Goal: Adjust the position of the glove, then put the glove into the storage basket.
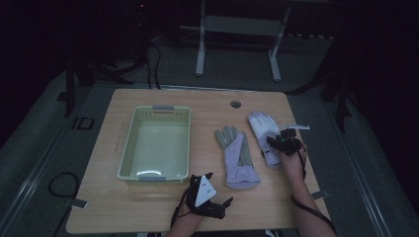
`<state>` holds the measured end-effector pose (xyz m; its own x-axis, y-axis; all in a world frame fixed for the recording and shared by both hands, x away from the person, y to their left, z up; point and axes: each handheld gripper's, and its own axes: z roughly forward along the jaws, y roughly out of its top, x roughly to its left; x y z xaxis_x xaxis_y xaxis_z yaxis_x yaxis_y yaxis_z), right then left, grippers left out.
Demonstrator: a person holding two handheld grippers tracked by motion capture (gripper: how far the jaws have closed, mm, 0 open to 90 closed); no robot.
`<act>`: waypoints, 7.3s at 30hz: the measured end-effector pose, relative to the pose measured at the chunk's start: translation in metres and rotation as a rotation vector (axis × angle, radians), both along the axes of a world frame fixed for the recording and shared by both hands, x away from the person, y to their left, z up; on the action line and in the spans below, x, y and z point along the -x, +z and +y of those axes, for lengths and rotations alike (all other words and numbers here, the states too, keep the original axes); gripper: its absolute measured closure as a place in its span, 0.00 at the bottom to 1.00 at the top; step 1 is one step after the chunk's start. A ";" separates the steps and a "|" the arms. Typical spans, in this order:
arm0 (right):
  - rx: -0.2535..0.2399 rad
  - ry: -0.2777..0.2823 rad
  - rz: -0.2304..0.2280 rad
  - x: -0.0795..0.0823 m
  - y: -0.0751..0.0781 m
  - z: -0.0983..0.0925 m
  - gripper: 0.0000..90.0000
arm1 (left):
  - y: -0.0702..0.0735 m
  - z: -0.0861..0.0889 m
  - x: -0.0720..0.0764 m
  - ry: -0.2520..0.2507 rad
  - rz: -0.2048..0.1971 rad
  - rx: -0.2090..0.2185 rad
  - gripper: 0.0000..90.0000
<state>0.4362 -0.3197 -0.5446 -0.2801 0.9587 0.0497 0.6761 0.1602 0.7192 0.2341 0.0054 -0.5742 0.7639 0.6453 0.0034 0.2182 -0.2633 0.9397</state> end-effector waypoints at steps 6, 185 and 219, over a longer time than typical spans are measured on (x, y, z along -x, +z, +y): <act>0.056 0.004 0.020 0.000 0.006 0.009 0.83 | 0.000 -0.001 0.000 0.001 0.000 -0.001 0.00; -0.007 0.562 -0.143 0.091 0.054 0.052 0.17 | 0.021 -0.006 0.007 0.021 0.030 0.029 0.00; -0.050 0.525 -0.095 0.054 0.040 0.038 0.36 | 0.074 -0.057 -0.129 0.219 0.361 -0.118 0.24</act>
<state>0.3823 -0.2817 -0.5042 -0.7271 0.6852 0.0426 0.4455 0.4237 0.7886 0.3636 -0.0517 -0.5006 0.5747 0.8036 -0.1547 0.5895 -0.2754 0.7594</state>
